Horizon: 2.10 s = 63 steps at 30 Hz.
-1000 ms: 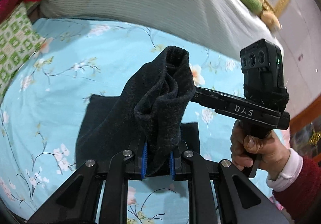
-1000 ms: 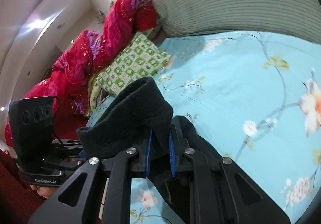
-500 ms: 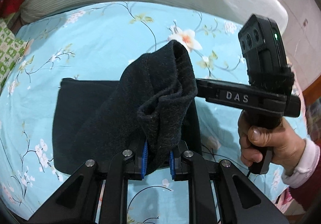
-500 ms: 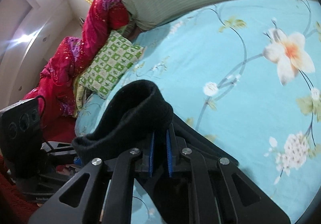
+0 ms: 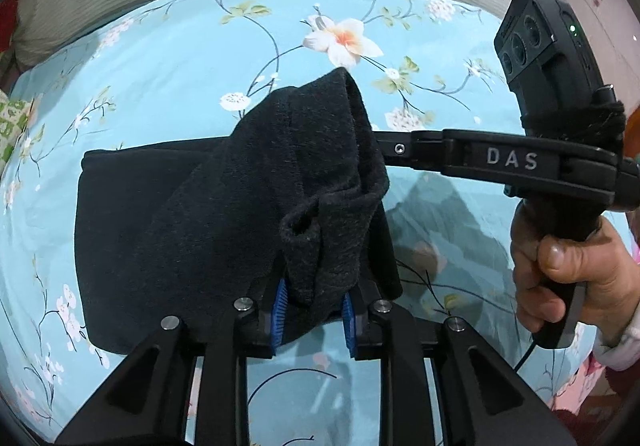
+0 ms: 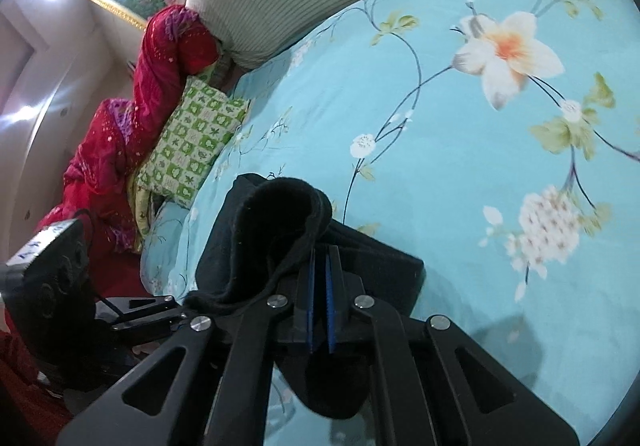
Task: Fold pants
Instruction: 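Hold the folded end with both grippers and press it onto the bundle, then open both grippers and release the folded end onto the bundle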
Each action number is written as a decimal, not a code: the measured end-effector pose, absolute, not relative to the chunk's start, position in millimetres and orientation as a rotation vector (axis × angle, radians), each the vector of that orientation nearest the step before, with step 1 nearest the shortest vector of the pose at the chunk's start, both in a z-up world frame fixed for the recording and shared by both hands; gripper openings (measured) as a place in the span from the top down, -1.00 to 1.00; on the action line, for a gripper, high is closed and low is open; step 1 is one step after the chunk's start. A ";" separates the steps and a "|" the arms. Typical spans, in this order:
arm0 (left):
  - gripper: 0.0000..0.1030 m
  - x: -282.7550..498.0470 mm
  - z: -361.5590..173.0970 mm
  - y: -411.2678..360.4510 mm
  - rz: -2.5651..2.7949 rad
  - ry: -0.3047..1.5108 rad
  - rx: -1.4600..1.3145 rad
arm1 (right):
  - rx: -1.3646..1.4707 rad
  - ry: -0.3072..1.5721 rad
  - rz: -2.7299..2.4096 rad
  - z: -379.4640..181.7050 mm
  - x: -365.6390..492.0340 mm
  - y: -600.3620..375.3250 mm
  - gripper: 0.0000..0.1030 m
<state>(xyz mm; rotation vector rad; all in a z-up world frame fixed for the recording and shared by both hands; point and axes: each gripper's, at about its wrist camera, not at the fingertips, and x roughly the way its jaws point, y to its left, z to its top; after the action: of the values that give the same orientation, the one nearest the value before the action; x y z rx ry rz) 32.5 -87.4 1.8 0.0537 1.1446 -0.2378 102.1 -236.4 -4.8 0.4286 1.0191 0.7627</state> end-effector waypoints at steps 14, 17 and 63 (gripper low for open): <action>0.19 15.0 5.6 -92.1 -0.351 1.177 0.004 | 0.557 1.028 0.610 -1.6 79.9 -267.1 0.65; 0.09 12.9 10.9 -89.5 -0.373 1.176 -0.023 | 0.564 1.026 0.574 3.5 75.7 -270.6 -0.02; -0.50 50.5 14.5 117.2 -0.148 1.190 -0.314 | 0.570 1.057 0.297 9.5 53.6 -215.2 -0.56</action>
<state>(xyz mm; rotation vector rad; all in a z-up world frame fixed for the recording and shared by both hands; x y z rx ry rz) 50.5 117.2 14.5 -0.3142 1.1902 -0.1476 53.6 -215.2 9.5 0.5698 1.0572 0.2974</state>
